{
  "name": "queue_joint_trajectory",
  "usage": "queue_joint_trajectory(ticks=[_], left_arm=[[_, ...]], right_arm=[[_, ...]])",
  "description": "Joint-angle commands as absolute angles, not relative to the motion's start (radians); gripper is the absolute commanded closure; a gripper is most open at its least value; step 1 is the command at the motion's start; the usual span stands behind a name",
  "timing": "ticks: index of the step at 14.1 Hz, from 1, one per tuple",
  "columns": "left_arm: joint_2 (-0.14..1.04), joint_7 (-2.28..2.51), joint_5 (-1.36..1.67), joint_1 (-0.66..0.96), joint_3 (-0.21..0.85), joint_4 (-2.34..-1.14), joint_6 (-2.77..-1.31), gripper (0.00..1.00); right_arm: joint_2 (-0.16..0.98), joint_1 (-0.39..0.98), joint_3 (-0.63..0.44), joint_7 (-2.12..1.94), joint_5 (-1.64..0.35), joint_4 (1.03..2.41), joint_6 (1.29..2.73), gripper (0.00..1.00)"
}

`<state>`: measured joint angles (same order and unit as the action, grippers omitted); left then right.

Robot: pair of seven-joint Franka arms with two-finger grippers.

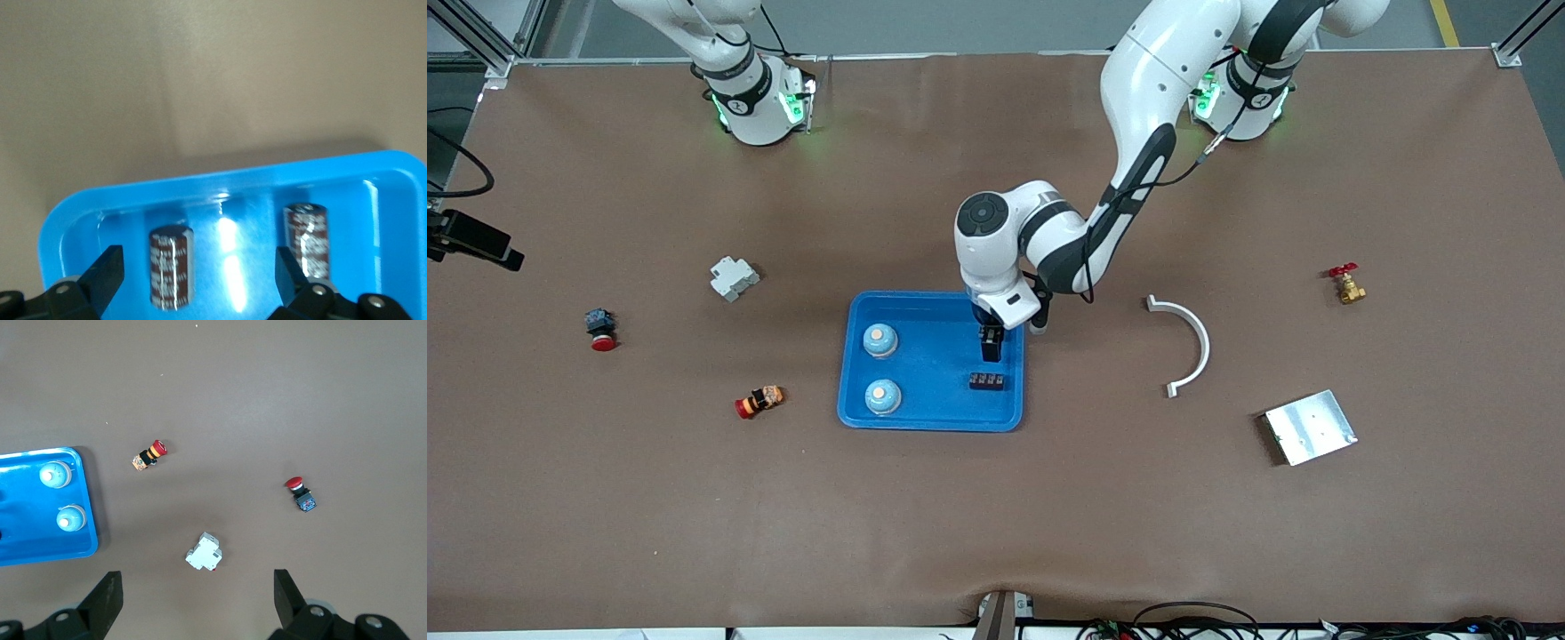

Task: Place electrolytic capacitor and blue bell in tray
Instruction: 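Lower the capacitor into the tray beside the first one and open the left gripper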

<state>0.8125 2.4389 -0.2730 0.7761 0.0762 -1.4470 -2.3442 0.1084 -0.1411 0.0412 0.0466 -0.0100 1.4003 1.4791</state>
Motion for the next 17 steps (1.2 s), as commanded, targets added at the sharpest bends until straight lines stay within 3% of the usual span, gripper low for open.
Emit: queue_joint_trajectory(ticks=[1, 17], left_arm=[[0.758, 2.404, -0.273, 0.761, 0.089, -1.485, -2.309, 0.0], [0.675, 1.956, -0.209, 0.713, 0.095, -1.488, -2.299, 0.0]], right_arm=[[0.103, -0.141, 0.041, 0.04, -0.003, 1.397, 1.477, 0.0], [0.103, -0.13, 0.041, 0.04, -0.005, 1.397, 1.477, 0.0]])
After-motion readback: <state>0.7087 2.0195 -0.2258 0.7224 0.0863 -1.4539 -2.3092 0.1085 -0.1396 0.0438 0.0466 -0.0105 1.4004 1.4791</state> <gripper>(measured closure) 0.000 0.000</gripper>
